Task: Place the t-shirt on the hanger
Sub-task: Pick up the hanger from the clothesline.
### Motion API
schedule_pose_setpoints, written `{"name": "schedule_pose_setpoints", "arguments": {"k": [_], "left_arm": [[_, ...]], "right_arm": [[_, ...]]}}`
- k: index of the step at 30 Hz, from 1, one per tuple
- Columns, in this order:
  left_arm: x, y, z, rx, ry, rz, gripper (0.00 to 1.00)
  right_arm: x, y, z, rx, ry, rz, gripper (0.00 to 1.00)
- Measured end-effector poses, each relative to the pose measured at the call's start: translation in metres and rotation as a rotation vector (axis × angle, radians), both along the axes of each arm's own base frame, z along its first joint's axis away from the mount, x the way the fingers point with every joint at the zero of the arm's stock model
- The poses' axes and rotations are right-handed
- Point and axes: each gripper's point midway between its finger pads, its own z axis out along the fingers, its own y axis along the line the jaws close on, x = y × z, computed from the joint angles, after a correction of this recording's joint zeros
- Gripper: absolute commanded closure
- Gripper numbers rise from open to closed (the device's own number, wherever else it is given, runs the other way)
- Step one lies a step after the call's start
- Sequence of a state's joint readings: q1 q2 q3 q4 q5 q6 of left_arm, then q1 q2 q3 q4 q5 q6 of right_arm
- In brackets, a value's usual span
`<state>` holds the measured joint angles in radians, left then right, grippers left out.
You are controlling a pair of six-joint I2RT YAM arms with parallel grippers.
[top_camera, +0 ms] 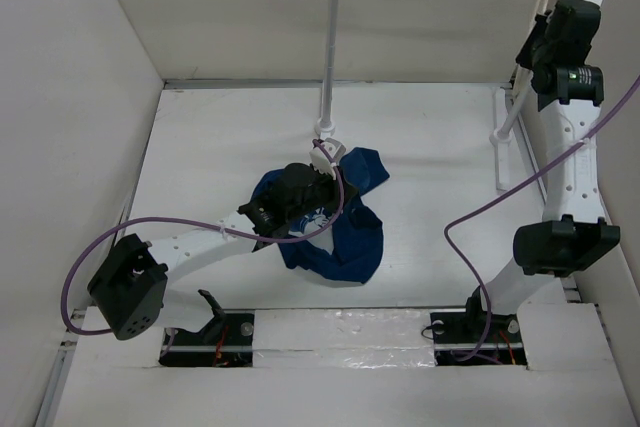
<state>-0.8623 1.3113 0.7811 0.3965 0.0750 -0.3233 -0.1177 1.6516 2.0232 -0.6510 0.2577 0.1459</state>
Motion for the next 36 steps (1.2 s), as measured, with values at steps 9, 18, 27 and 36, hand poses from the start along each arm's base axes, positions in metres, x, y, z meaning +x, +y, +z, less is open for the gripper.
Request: {"name": "schedule_pose_setpoints", "arguments": {"k": [9, 18, 27, 36], "left_arm": [[0.0, -0.001, 0.001, -0.003, -0.002, -0.003, 1.0], [0.0, -0.001, 0.001, -0.003, -0.002, -0.003, 1.0], [-0.001, 0.0, 0.003, -0.008, -0.007, -0.002, 1.0], [-0.002, 0.003, 0.01, -0.022, -0.02, 0.004, 1.0]], "right_arm": [[0.0, 0.012, 0.02, -0.022, -0.043, 0.038, 1.0], [-0.022, 0.022, 0.032, -0.028, -0.095, 0.059, 1.0], [-0.043, 0.047, 0.024, -0.012, -0.122, 0.117, 1.0], [-0.107, 0.132, -0.057, 0.134, -0.064, 0.347, 1.0]]}}
